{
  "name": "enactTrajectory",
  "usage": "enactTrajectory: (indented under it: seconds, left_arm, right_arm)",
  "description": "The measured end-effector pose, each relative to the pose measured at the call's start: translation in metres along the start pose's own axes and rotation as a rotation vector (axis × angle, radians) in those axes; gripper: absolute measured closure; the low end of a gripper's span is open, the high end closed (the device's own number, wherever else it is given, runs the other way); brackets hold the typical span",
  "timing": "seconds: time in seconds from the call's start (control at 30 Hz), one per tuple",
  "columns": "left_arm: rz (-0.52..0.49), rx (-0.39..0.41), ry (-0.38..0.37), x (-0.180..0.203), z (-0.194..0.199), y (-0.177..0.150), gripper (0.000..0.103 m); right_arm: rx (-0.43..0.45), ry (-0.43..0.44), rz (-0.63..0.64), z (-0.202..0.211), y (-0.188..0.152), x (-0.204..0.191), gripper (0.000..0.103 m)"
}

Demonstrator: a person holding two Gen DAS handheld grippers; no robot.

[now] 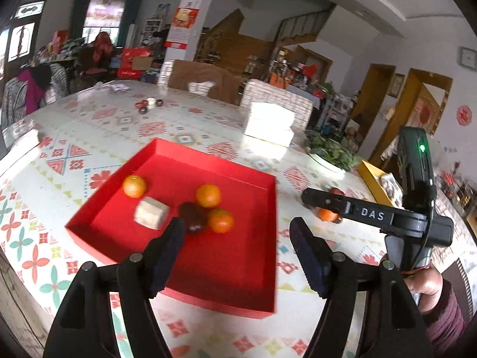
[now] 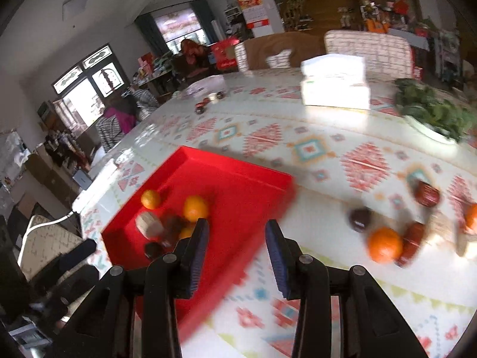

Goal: Organize fruits
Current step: 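Move both open tools back toward the remaining fruits on the tablecloth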

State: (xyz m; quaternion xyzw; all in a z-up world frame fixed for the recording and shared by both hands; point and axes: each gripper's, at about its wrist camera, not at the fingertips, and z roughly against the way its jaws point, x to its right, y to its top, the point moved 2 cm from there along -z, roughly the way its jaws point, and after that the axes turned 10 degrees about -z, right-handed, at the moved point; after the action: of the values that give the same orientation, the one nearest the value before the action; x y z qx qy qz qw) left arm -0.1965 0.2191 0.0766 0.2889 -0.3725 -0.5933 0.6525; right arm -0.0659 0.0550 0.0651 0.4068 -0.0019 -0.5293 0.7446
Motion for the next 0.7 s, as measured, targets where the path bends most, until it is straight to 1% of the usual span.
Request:
enactTrajectory:
  seconds: [0.07,0.13,0.2,0.3,0.4,0.5,0.57,0.63,0.7]
  left_arm:
    - [-0.015,-0.005,-0.01,0.009,-0.001,0.0,0.03]
    - [-0.033,-0.008,-0.025,0.022,-0.002,0.0,0.03]
    - [-0.054,-0.011,-0.033,0.031,-0.004,0.0,0.03]
    - [-0.074,-0.021,-0.048,0.045,-0.009,0.0,0.027]
    - [-0.086,-0.039,-0.067,0.056,-0.019,-0.002,0.026]
    - [-0.115,-0.069,-0.08,0.068,-0.031,-0.005,0.026]
    - [-0.142,-0.08,-0.08,0.076,-0.036,-0.004,0.026]
    - [-0.173,-0.078,-0.079,0.083,-0.038,-0.001,0.026]
    - [-0.201,-0.071,-0.079,0.089,-0.04,0.003,0.026]
  right_arm:
    - [0.03,-0.027,-0.02,0.015,-0.005,0.019,0.06]
    - [0.054,-0.046,-0.061,0.03,-0.007,0.04,0.06]
    - [0.078,-0.083,-0.107,0.048,-0.006,0.067,0.06]
    - [0.131,-0.148,-0.188,0.078,0.0,0.114,0.06]
    - [0.178,-0.242,-0.258,0.102,0.009,0.161,0.06]
    - [0.195,-0.332,-0.295,0.108,0.016,0.192,0.06]
    - [0.18,-0.344,-0.311,0.105,0.017,0.204,0.06]
    - [0.154,-0.368,-0.311,0.095,0.019,0.211,0.06]
    - [0.141,-0.37,-0.31,0.085,0.017,0.215,0.06]
